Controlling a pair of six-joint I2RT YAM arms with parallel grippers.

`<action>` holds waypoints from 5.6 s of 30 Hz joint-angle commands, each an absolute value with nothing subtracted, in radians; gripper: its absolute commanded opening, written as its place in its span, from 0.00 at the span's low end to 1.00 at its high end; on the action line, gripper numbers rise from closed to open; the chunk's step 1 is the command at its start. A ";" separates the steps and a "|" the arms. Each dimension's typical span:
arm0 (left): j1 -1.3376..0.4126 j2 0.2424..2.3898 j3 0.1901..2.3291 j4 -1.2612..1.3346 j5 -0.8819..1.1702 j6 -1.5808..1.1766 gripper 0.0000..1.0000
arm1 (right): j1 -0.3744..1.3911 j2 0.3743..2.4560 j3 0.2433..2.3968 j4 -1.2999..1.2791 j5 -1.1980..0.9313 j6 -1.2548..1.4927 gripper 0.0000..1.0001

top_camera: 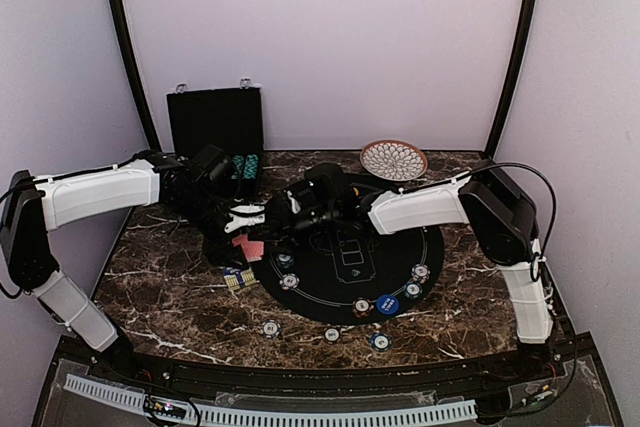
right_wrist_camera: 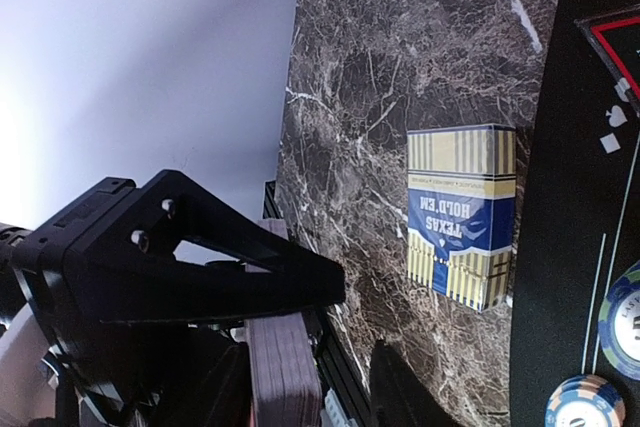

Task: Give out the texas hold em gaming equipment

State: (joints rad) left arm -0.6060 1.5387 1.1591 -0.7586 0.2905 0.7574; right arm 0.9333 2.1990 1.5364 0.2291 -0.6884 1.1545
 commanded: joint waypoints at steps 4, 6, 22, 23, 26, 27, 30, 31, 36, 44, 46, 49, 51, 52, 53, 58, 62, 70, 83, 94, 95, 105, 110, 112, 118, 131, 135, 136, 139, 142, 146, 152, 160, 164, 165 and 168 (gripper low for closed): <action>-0.604 1.498 1.178 -0.771 0.274 0.741 0.27 | 0.937 2.166 1.521 0.230 -0.686 1.161 0.52; -0.604 1.500 1.179 -0.769 0.274 0.740 0.27 | 0.941 2.175 1.534 0.243 -0.696 1.173 0.54; -0.604 1.535 1.211 -0.771 0.261 0.729 0.26 | 0.947 2.207 1.561 0.193 -0.726 1.145 0.53; -0.604 1.534 1.212 -0.772 0.261 0.729 0.26 | 0.945 2.203 1.557 0.183 -0.726 1.139 0.51; -0.604 1.528 1.212 -0.775 0.253 0.729 0.26 | 0.935 2.186 1.527 0.179 -0.719 1.129 0.45; -0.604 1.527 1.210 -0.776 0.252 0.730 0.25 | 0.934 2.178 1.516 0.182 -0.717 1.128 0.44; -0.604 1.524 1.206 -0.778 0.247 0.732 0.25 | 0.927 2.152 1.489 0.186 -0.708 1.123 0.41; -0.604 1.524 1.206 -0.779 0.248 0.731 0.25 | 0.926 2.141 1.483 0.185 -0.705 1.122 0.40; -0.604 1.522 1.209 -0.781 0.248 0.730 0.25 | 0.921 2.118 1.468 0.171 -0.700 1.109 0.38; -0.604 1.517 1.206 -0.785 0.244 0.729 0.25 | 0.916 2.089 1.448 0.165 -0.692 1.101 0.34; -0.604 1.519 1.204 -0.786 0.241 0.729 0.25 | 0.916 2.080 1.448 0.153 -0.688 1.094 0.33; -0.604 1.519 1.200 -0.786 0.233 0.730 0.24 | 0.913 2.064 1.440 0.143 -0.684 1.087 0.31; -0.604 1.521 1.198 -0.786 0.232 0.730 0.24 | 0.913 2.053 1.428 0.149 -0.683 1.092 0.29; -0.604 1.520 1.197 -0.785 0.232 0.730 0.24 | 0.913 2.048 1.424 0.156 -0.683 1.094 0.27; -0.604 1.521 1.197 -0.784 0.232 0.731 0.24 | 0.913 2.042 1.420 0.163 -0.682 1.100 0.26; -0.604 1.524 1.195 -0.782 0.232 0.729 0.24 | 0.913 2.018 1.412 0.208 -0.681 1.132 0.21; -0.604 1.528 1.197 -0.778 0.222 0.729 0.24 | 0.917 2.023 1.420 0.242 -0.696 1.158 0.21; -0.604 1.537 1.202 -0.782 0.218 0.729 0.24 | 0.930 2.063 1.453 0.229 -0.712 1.163 0.19; -0.604 1.537 1.207 -0.789 0.209 0.731 0.24 | 0.916 2.054 1.443 0.225 -0.723 1.155 0.00; -0.604 1.531 1.205 -0.820 0.205 0.730 0.24 | 0.853 1.966 1.327 0.314 -0.736 1.191 0.00; -0.604 1.530 1.204 -0.822 0.205 0.729 0.24 | 0.847 1.958 1.318 0.316 -0.736 1.189 0.00; -0.585 1.507 1.164 -0.844 0.190 0.728 0.23 | 0.768 1.890 1.251 0.277 -0.744 1.144 0.00; -0.578 1.482 1.162 -0.861 0.199 0.719 0.23 | 0.732 1.913 1.282 0.215 -0.743 1.100 0.00; -0.578 1.477 1.160 -0.868 0.202 0.715 0.23 | 0.723 1.947 1.318 0.179 -0.744 1.077 0.00; -0.577 1.460 1.146 -0.877 0.209 0.709 0.23 | 0.719 2.085 1.452 0.131 -0.738 1.061 0.00; -0.577 1.459 1.149 -0.881 0.228 0.704 0.22 | 0.752 2.296 1.701 0.017 -0.697 1.032 0.00; -0.577 1.461 1.150 -0.879 0.233 0.704 0.22 | 0.754 2.313 1.710 0.007 -0.683 1.026 0.00; -0.576 1.462 1.150 -0.880 0.234 0.704 0.22 | 0.756 2.317 1.713 0.004 -0.677 1.024 0.00; -0.578 1.461 1.152 -0.879 0.236 0.704 0.22 | 0.761 2.330 1.741 -0.050 -0.653 0.997 0.00; -0.577 1.463 1.155 -0.879 0.235 0.704 0.21 | 0.766 2.344 1.764 -0.083 -0.637 0.980 0.00; -0.577 1.461 1.153 -0.880 0.238 0.704 0.21 | 0.769 2.353 1.775 -0.111 -0.615 0.968 0.00; -0.577 1.466 1.152 -0.874 0.236 0.704 0.21 | 0.769 2.323 1.779 -0.178 -0.549 0.921 0.04; -0.577 1.468 1.160 -0.868 0.238 0.698 0.21 | 0.769 2.223 1.711 -0.178 -0.468 0.890 0.36; -0.576 1.472 1.167 -0.868 0.243 0.695 0.21 | 0.769 2.151 1.640 -0.132 -0.450 0.895 0.50; -0.577 1.474 1.168 -0.868 0.245 0.695 0.21 | 0.771 2.124 1.619 -0.116 -0.451 0.898 0.54; -0.578 1.479 1.172 -0.868 0.249 0.694 0.21 | 0.778 2.058 1.545 -0.061 -0.453 0.912 0.66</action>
